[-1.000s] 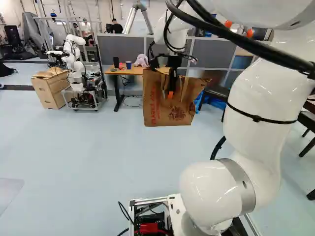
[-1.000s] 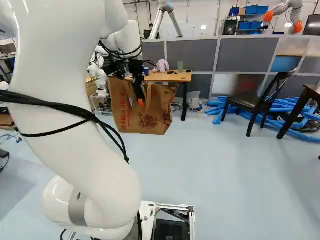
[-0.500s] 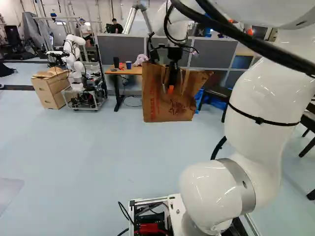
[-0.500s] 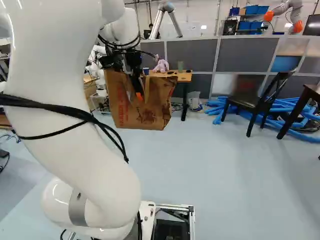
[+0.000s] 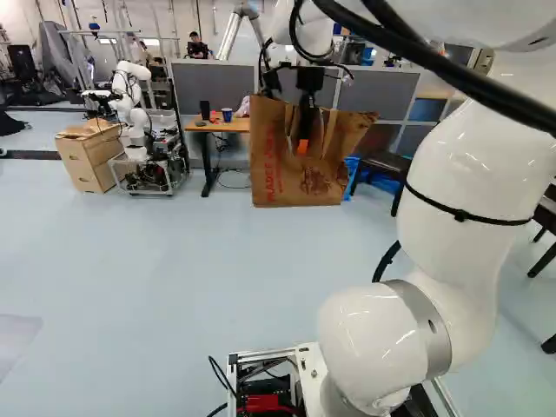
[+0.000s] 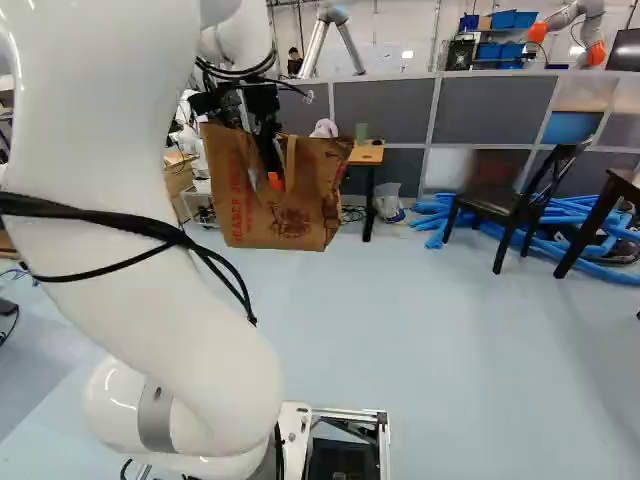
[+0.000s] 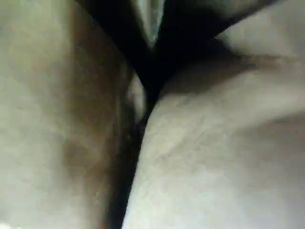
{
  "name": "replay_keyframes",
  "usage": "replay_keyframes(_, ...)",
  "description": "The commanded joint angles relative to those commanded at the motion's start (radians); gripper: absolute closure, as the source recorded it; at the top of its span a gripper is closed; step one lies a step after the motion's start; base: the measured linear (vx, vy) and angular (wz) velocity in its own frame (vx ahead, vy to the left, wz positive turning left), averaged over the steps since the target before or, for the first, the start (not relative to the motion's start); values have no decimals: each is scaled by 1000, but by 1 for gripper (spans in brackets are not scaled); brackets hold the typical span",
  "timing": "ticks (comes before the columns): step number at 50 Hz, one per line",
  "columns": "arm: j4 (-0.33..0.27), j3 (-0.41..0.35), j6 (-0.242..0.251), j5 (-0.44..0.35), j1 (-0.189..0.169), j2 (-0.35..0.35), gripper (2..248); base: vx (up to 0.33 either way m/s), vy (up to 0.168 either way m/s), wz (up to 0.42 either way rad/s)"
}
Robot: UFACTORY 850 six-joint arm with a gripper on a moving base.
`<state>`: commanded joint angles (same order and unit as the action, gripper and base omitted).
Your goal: Pick up the bag on the ground and place it on the table
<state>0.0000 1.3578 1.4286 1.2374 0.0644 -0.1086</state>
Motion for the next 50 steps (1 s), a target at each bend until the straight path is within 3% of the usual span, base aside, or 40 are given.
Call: replay_keyframes(50,0,18,0,18,3,-10,232,16,0,-1)
